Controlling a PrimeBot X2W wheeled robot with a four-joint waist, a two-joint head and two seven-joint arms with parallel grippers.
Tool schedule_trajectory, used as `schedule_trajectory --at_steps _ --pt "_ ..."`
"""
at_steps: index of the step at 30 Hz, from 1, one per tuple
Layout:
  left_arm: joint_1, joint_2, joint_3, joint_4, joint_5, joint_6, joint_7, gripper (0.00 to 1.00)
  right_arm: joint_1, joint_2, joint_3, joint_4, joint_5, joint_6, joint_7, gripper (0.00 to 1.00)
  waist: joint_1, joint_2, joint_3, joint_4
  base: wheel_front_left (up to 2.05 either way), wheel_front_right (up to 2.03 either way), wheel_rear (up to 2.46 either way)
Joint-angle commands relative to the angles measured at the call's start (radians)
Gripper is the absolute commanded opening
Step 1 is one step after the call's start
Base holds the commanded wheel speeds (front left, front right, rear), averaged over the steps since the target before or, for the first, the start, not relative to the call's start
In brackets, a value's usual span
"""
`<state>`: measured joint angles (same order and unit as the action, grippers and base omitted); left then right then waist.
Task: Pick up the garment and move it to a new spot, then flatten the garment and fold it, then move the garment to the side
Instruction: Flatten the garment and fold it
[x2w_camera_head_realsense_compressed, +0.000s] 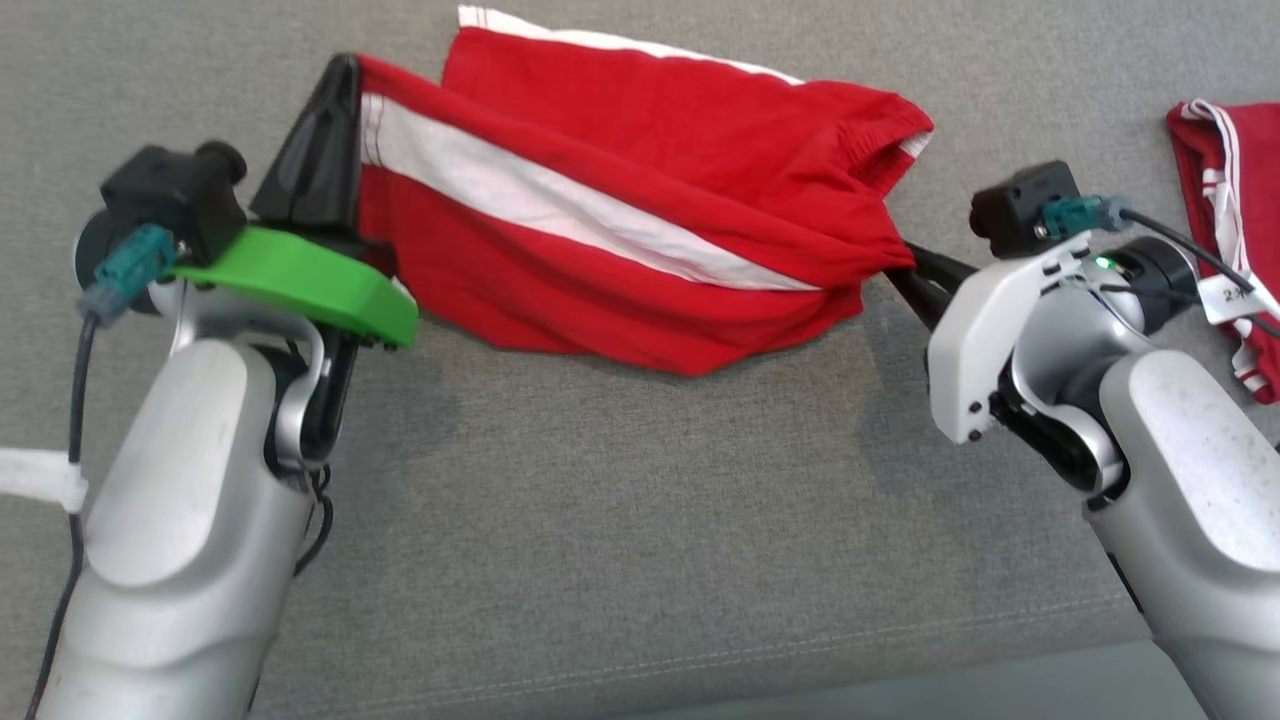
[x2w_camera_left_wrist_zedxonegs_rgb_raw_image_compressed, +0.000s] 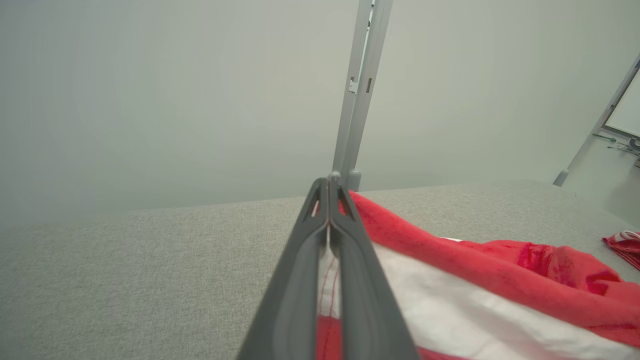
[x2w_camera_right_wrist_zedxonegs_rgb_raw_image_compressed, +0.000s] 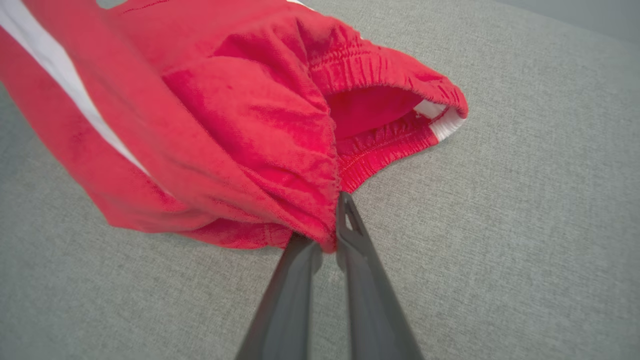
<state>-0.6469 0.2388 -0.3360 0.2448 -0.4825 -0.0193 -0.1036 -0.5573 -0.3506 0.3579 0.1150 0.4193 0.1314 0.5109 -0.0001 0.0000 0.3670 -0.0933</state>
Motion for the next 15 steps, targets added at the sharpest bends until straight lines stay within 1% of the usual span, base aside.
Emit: schedule_trajectory --at_steps 1,6,10,15 --pt "-0.044 -0.002 0.002 0.022 0.006 -0.008 -0.008 0.0 -0.029 0.01 0.007 0.007 0.011 -0.002 -0.013 0.0 0.0001 0.0 0.053 -0.032 0.0 0.0 0.0" --pt "-0.135 -0.012 0.005 0.091 0.009 -0.022 -0.028 0.0 -0.092 0.037 0.0 0.022 0.04 -0.002 -0.042 0.0 0.0001 0.0 0.083 -0.049 0.0 0.0 0.0" --pt "-0.192 -0.016 0.001 0.145 0.01 -0.032 -0.035 0.0 -0.125 0.058 -0.03 0.041 0.043 -0.002 -0.067 0.0 0.0001 0.0 0.094 -0.063 0.0 0.0 0.0" --pt "-0.26 -0.016 -0.003 0.209 0.013 -0.041 -0.039 0.0 -0.164 0.109 -0.068 0.084 0.034 -0.002 -0.092 0.0 0.0001 0.0 0.11 -0.081 0.0 0.0 0.0"
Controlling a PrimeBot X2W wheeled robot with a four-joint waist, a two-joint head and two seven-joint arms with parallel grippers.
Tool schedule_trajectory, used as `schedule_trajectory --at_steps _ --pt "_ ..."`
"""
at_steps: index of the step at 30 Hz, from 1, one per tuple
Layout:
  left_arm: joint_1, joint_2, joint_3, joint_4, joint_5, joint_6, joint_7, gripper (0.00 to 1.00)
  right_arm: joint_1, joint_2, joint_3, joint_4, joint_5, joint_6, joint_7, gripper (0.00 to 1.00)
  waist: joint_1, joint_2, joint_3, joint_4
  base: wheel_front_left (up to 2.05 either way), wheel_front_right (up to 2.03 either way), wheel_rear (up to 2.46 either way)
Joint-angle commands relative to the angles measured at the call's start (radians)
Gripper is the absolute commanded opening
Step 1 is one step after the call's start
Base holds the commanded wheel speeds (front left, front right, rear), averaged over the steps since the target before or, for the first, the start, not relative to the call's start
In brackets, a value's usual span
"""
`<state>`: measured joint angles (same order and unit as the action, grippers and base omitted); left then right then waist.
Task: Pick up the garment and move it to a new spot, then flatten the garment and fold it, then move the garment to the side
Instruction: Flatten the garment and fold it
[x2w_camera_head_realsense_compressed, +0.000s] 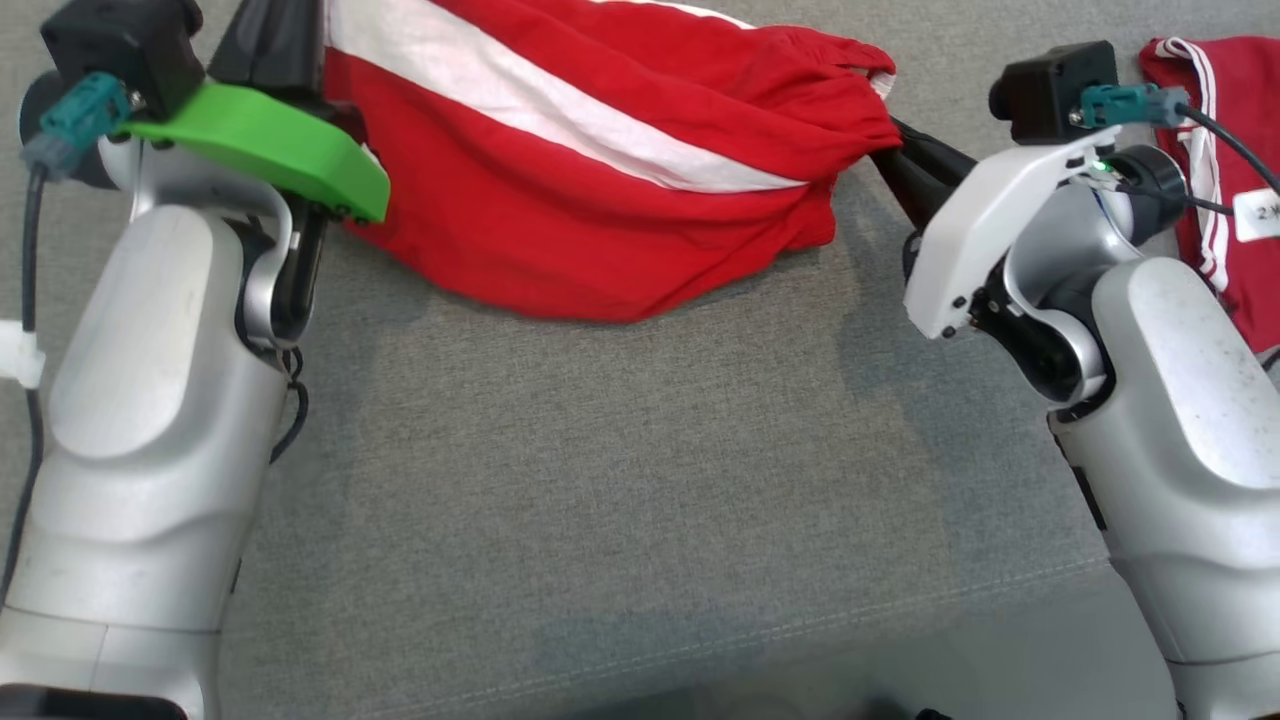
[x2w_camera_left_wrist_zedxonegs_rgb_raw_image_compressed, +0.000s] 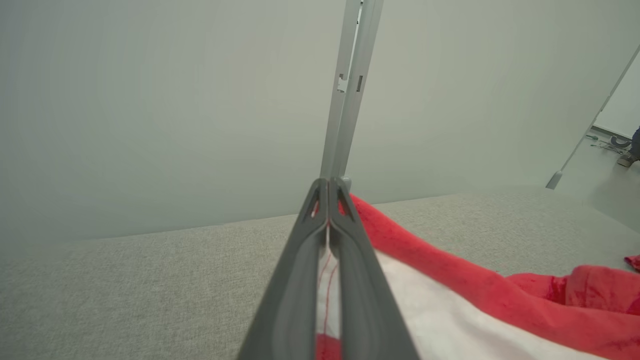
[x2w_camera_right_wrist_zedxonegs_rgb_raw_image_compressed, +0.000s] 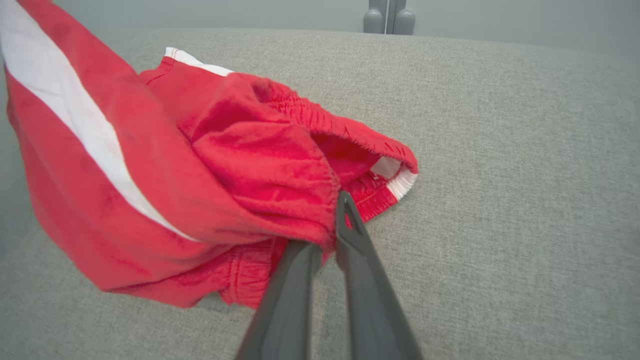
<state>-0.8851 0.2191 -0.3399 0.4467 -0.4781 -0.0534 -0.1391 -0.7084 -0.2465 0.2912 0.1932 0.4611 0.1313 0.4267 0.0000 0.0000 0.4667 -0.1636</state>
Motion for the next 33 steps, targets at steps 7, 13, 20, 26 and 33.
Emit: schedule_trajectory --at_steps 7,13,20,26,33 --pt "-0.133 0.012 0.002 0.091 0.018 -0.011 -0.008 0.0 -0.089 0.099 -0.045 0.089 -0.026 -0.001 -0.042 0.0 0.0 0.0 0.037 -0.038 0.0 0.0 0.0" --pt "-0.212 0.008 0.003 0.163 0.019 -0.011 -0.021 0.0 -0.17 0.16 -0.091 0.165 -0.068 -0.001 -0.056 0.0 0.0 0.0 0.06 -0.06 0.0 0.0 0.0" --pt "-0.274 -0.002 -0.016 0.245 0.039 0.0 -0.04 0.0 -0.245 0.188 -0.119 0.257 -0.122 -0.001 -0.078 0.0 0.0 0.0 0.093 -0.073 0.0 0.0 0.0" --pt "-0.307 -0.015 -0.053 0.329 0.07 0.0 -0.044 0.03 -0.283 0.194 -0.086 0.335 -0.149 -0.001 -0.094 0.29 0.0 0.0 0.105 -0.067 0.0 0.0 0.0" --pt "-0.287 -0.041 -0.051 0.386 0.04 -0.017 -0.079 1.0 -0.267 0.189 -0.072 0.334 -0.102 -0.001 -0.13 1.0 0.0 0.0 0.074 -0.035 0.0 0.0 0.0"
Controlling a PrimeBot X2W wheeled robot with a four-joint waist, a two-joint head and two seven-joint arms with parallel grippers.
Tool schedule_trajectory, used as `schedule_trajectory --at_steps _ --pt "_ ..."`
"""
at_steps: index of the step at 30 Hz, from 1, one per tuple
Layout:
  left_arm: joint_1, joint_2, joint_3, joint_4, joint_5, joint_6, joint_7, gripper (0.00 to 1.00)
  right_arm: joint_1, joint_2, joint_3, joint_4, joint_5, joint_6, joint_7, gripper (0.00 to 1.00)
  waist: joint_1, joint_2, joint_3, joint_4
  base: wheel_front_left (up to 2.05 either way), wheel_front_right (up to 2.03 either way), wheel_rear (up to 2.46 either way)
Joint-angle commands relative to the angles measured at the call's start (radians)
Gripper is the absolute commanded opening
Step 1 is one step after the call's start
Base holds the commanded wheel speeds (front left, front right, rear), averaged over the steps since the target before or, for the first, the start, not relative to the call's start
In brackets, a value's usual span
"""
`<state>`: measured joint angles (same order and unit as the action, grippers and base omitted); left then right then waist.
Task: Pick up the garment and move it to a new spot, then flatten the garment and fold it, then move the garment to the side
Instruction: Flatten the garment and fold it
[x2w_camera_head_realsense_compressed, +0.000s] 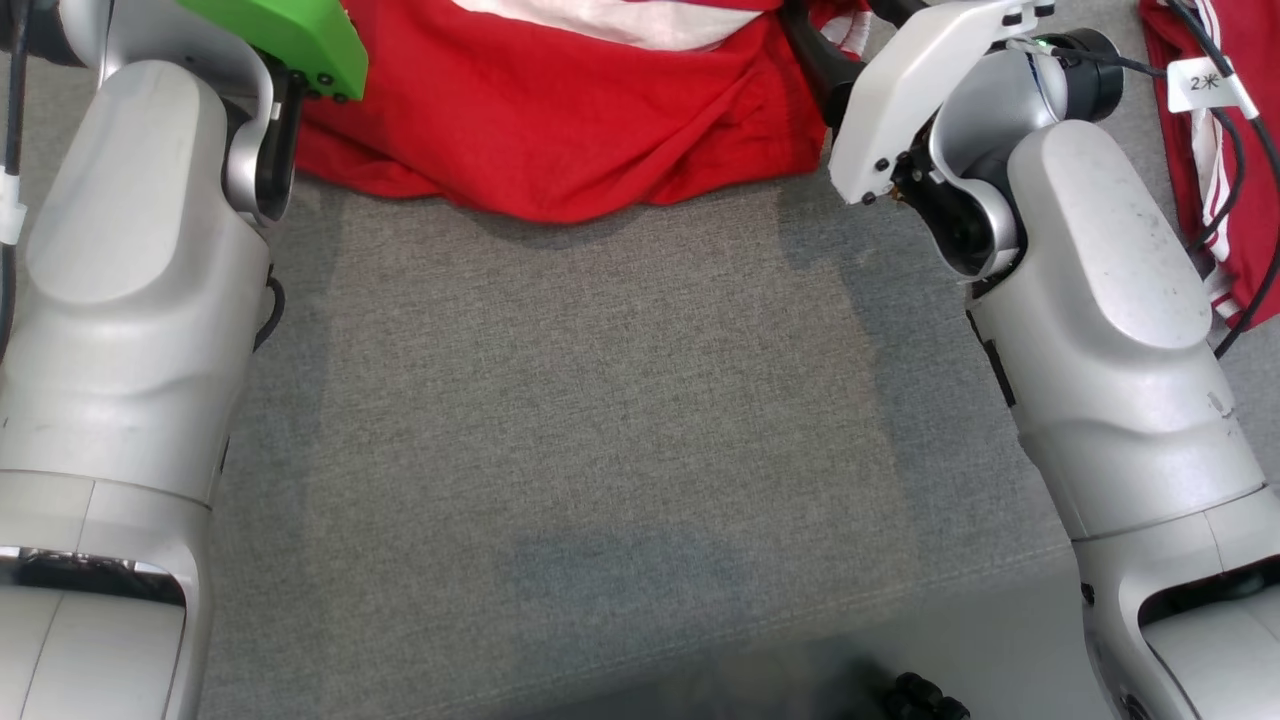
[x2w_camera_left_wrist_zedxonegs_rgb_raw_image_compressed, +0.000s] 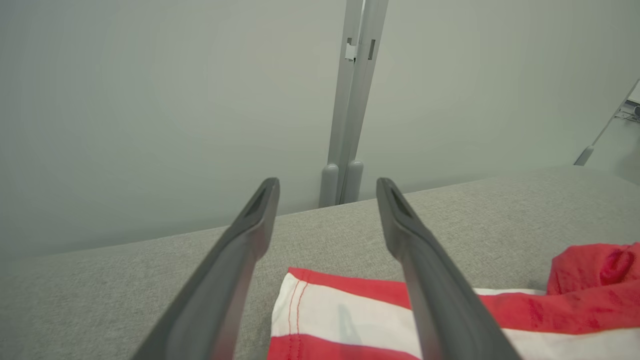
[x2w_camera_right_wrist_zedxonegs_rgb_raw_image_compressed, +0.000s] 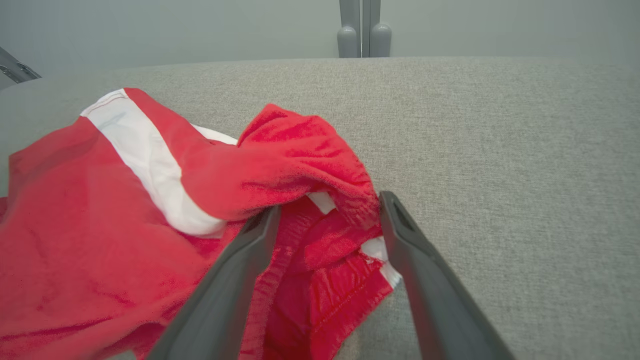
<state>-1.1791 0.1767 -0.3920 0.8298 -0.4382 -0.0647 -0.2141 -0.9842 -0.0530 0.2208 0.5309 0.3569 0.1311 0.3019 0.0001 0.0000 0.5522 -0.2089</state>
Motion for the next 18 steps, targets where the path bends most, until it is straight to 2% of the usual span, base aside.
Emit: schedule_trajectory --at_steps 1,11,18 --pt "0.018 -0.001 0.002 0.005 -0.007 -0.007 -0.009 1.0 0.019 -0.011 -0.007 -0.011 0.014 -0.001 -0.005 1.0 -0.0001 0.0 -0.021 0.017 0.0 0.0 0.0" --pt "0.191 -0.018 0.037 -0.048 -0.053 -0.004 -0.044 1.0 0.174 -0.098 -0.051 -0.136 0.052 -0.001 0.048 1.0 -0.0001 0.0 -0.141 0.073 0.0 0.0 0.0" --pt "0.399 -0.021 0.072 -0.204 -0.037 0.033 -0.051 1.0 0.306 -0.111 -0.08 -0.17 0.035 -0.001 0.069 1.0 -0.0001 0.0 -0.233 0.11 0.0 0.0 0.0"
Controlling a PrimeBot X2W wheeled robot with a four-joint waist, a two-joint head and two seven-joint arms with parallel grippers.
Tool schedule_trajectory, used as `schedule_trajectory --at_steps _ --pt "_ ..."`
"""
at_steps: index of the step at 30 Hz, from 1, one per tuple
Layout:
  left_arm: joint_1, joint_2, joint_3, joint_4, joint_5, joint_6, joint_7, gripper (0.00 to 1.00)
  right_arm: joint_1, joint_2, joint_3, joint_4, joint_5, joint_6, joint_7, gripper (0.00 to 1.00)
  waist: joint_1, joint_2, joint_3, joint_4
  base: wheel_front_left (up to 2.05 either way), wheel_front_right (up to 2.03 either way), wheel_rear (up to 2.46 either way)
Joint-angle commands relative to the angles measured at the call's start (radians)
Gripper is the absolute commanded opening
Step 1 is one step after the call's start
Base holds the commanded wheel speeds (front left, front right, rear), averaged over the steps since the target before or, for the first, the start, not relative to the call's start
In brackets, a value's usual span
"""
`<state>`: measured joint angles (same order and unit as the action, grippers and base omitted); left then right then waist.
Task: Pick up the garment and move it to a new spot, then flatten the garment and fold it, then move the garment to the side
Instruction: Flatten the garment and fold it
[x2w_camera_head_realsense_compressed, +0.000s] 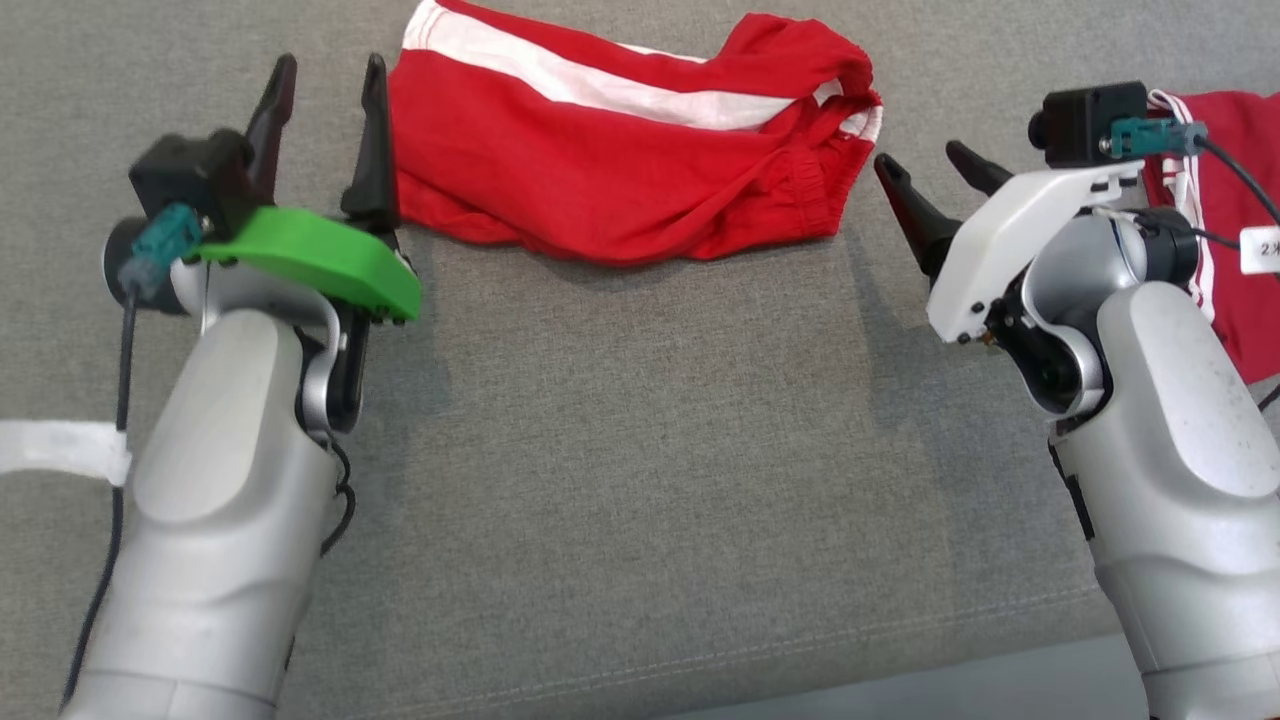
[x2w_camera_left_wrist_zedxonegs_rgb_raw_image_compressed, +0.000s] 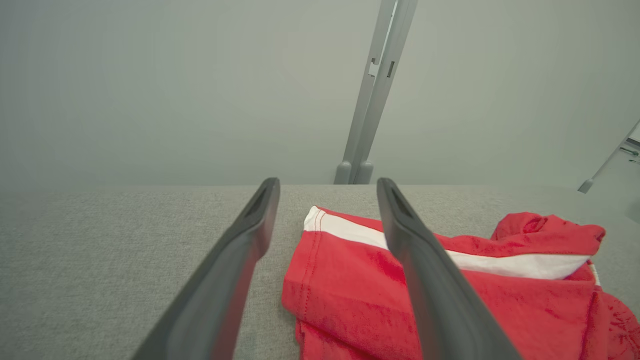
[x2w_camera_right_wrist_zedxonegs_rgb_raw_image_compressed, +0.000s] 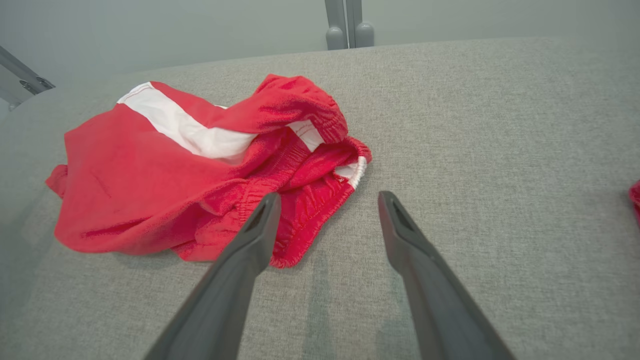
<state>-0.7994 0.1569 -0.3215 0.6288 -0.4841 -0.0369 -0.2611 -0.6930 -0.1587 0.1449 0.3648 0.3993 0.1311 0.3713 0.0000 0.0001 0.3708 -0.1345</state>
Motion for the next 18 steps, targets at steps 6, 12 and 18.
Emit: schedule_trajectory --at_steps 6,12,18 --pt "0.231 0.004 0.031 -0.157 0.052 0.051 -0.004 1.0 0.118 0.009 -0.029 -0.022 -0.057 -0.001 -0.083 1.0 0.0 -0.0001 -0.135 0.063 0.0 0.0 0.0" --pt "0.387 0.001 0.059 -0.251 0.061 0.081 -0.004 1.0 0.198 0.027 -0.058 -0.023 -0.086 -0.001 -0.151 1.0 0.0 -0.0001 -0.189 0.084 0.0 0.0 0.0" --pt "0.54 -0.004 0.07 -0.382 0.105 0.101 -0.004 1.0 0.245 0.034 -0.071 -0.014 -0.125 -0.001 -0.214 1.0 0.0 -0.0001 -0.22 0.111 0.0 0.0 0.0"
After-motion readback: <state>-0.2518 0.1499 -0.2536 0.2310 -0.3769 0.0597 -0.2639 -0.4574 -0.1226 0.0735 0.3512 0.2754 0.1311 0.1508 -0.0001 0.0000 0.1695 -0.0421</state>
